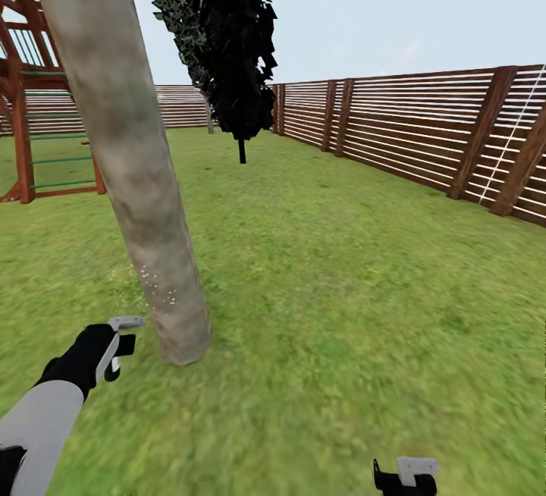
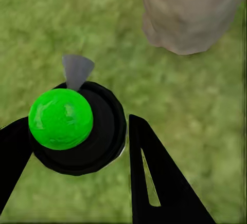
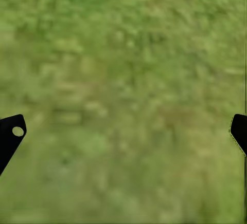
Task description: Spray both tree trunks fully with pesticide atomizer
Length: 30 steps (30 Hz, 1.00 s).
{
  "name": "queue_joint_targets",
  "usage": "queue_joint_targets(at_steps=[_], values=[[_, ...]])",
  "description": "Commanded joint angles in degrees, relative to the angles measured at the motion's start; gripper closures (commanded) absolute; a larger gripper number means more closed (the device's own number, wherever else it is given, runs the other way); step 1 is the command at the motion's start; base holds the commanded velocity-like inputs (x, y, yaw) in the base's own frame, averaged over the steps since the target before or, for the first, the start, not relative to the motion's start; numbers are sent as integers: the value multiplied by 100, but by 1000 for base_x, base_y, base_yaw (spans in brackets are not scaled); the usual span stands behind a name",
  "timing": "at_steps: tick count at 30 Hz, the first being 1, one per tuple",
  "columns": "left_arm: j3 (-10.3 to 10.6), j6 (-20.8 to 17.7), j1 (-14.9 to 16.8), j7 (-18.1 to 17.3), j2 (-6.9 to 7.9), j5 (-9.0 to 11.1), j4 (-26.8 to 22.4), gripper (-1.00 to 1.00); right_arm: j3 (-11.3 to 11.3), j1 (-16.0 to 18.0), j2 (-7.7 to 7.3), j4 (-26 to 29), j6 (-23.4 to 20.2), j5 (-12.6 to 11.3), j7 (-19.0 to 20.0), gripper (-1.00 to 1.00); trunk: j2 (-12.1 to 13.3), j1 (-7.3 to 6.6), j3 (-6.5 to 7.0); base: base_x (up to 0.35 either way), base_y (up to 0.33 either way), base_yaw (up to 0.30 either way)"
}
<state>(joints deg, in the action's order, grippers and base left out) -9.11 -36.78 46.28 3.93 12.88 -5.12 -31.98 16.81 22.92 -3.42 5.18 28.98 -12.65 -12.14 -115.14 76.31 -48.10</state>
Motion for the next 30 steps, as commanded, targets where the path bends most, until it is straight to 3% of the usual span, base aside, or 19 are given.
queue_joint_targets(at_steps=[1, 7, 9, 11, 13, 19, 24, 30], values=[[-21, -24, 0, -16, -17, -50, 2, 100, 50, 2, -1, 1, 10, -44, -17, -100, -2, -1, -5, 0, -260, 14], [-41, 252, -302, -17, -41, -25, 92, 100, 50, 2, -1, 1, 8, -44, -17, -100, -2, -1, -5, 0, -270, 2], [-49, 540, -408, -13, -38, -29, 364, 100, 50, 2, -1, 1, 9, -44, -17, -100, -2, -1, -5, 0, -273, 0], [-185, 970, -423, 15, -33, -23, 681, 100, 50, 2, -1, 1, 11, -44, -17, -100, -2, -1, -5, 0, -273, 11], [-435, 1124, -427, 41, -46, -3, 786, 100, 50, 2, -1, 1, 11, -44, -17, -100, -2, -1, -5, 0, -273, 168], [-460, 1163, -427, 46, -122, 4, 774, 100, 50, 2, -1, 1, 12, -44, -22, -100, -2, -1, -5, 25, -273, 245], [-451, 1171, -427, 46, -238, -48, 721, 100, 50, 2, -9, -7, 12, -44, -33, -100, -2, -1, -5, 175, -243, 27], [-452, 1173, -427, 50, -251, -50, 711, 100, 50, 2, -10, -8, 12, -44, -32, -100, -2, -1, -5, 180, -229, 0]])
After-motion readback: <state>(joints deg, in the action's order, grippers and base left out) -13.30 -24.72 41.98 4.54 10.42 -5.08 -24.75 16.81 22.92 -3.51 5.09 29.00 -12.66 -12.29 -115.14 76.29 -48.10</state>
